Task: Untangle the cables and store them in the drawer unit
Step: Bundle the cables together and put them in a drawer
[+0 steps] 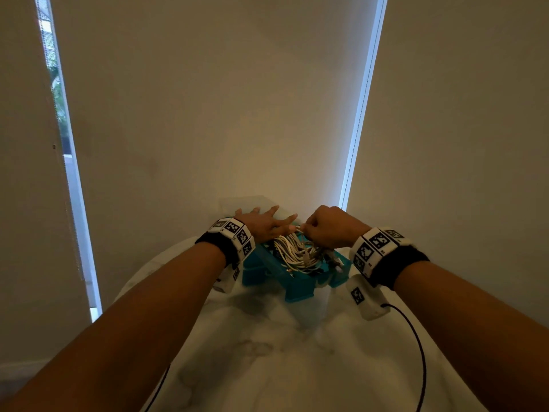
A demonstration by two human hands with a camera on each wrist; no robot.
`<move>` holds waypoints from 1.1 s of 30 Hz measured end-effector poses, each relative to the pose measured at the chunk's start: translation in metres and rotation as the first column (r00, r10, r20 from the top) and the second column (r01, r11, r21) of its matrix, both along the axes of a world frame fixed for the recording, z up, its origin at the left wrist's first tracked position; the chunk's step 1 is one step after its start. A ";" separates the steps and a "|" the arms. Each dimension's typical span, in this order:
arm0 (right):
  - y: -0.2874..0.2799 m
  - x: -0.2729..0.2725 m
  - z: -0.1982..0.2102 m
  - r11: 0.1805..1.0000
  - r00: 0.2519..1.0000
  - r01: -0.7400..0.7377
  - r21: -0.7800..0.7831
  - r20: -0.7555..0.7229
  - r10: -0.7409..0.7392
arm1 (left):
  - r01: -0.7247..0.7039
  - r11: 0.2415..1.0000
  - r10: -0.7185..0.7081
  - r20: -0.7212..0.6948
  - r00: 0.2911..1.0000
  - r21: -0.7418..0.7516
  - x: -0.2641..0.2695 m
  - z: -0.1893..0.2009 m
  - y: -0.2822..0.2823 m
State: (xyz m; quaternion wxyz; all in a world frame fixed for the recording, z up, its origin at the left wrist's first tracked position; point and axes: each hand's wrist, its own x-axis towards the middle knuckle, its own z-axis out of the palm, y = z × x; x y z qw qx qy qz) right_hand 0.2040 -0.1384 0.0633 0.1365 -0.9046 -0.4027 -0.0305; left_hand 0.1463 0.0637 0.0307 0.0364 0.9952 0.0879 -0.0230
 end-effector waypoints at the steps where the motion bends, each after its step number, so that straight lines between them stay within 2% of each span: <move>1: -0.003 0.001 -0.001 1.000 1.000 0.005 -0.018 -0.001 -0.005 | -0.004 1.000 0.004 -0.004 1.000 0.009 0.000 0.001 0.000; 5: -0.007 0.012 -0.012 0.989 0.993 0.117 -0.087 0.025 -0.115 | -0.021 0.999 0.022 -0.025 0.999 0.030 0.004 -0.001 0.004; 7: -0.012 0.016 -0.011 0.988 0.980 0.108 -0.107 -0.157 -0.124 | -0.010 1.000 0.010 -0.026 1.000 0.020 0.004 -0.002 0.005; 8: -0.016 0.017 -0.010 0.990 0.938 0.110 -0.083 -0.322 -0.131 | 0.001 1.000 -0.001 -0.025 1.000 0.011 0.004 -0.002 0.006; 10: -0.022 0.015 -0.014 0.981 0.771 0.192 0.005 -0.619 -0.148 | 0.029 1.000 -0.029 -0.022 0.999 -0.001 0.003 0.001 0.011; 11: -0.025 0.015 -0.017 0.974 0.703 0.222 0.035 -0.699 -0.135 | 0.042 0.999 -0.042 -0.020 0.999 0.001 0.003 0.002 0.012; 13: -0.024 0.020 -0.025 0.978 0.652 0.195 0.070 -0.755 -0.076 | 0.066 0.998 -0.066 -0.021 0.998 0.016 0.005 0.003 0.015; 14: -0.022 0.021 -0.028 0.986 0.659 0.159 0.056 -0.750 -0.063 | 0.076 0.997 -0.076 -0.018 0.997 0.017 0.005 0.004 0.015; 15: -0.021 0.020 -0.027 0.993 0.707 0.120 0.023 -0.703 -0.069 | 0.084 0.996 -0.084 -0.018 0.996 0.015 0.007 0.002 0.016; 17: -0.016 0.017 -0.025 0.998 0.866 0.042 -0.049 -0.497 -0.061 | 0.123 0.992 -0.123 -0.018 0.992 -0.002 0.011 -0.002 0.018; 18: -0.013 0.017 -0.025 0.998 0.917 0.016 -0.063 -0.397 -0.040 | 0.148 0.989 -0.149 -0.018 0.989 -0.012 0.012 -0.004 0.019; 20: -0.009 0.019 -0.028 0.999 0.954 -0.015 -0.045 -0.300 0.001 | 0.155 0.988 -0.155 -0.022 0.988 -0.010 0.018 -0.007 0.023; 22: -0.009 0.024 -0.034 0.999 0.965 -0.032 0.008 -0.261 0.033 | 0.095 0.995 -0.093 -0.058 0.994 0.031 0.022 -0.007 0.024; 24: -0.012 0.027 -0.038 0.991 0.953 -0.027 0.128 -0.297 0.064 | 0.059 0.995 -0.051 -0.103 0.993 0.075 0.024 -0.005 0.020; 26: -0.014 0.023 -0.036 0.976 0.889 0.011 0.219 -0.448 0.090 | 0.030 0.995 -0.017 -0.133 0.991 0.097 0.025 -0.002 0.015; 28: -0.011 0.016 -0.033 0.982 0.805 0.030 0.187 -0.587 0.087 | 0.003 0.993 0.014 -0.147 0.989 0.116 0.027 0.001 0.013; 29: -0.007 0.014 -0.032 0.990 0.797 0.007 0.141 -0.599 0.080 | 0.004 0.991 0.016 -0.149 0.989 0.132 0.028 0.000 0.013; 31: 0.002 0.013 -0.032 0.997 0.866 -0.062 0.039 -0.495 0.073 | 0.047 0.983 -0.018 -0.160 0.987 0.178 0.029 -0.001 0.016; 33: 0.008 0.021 -0.036 0.996 0.922 -0.082 -0.033 -0.382 0.063 | 0.038 0.986 -0.021 -0.107 0.994 0.164 0.031 -0.003 0.022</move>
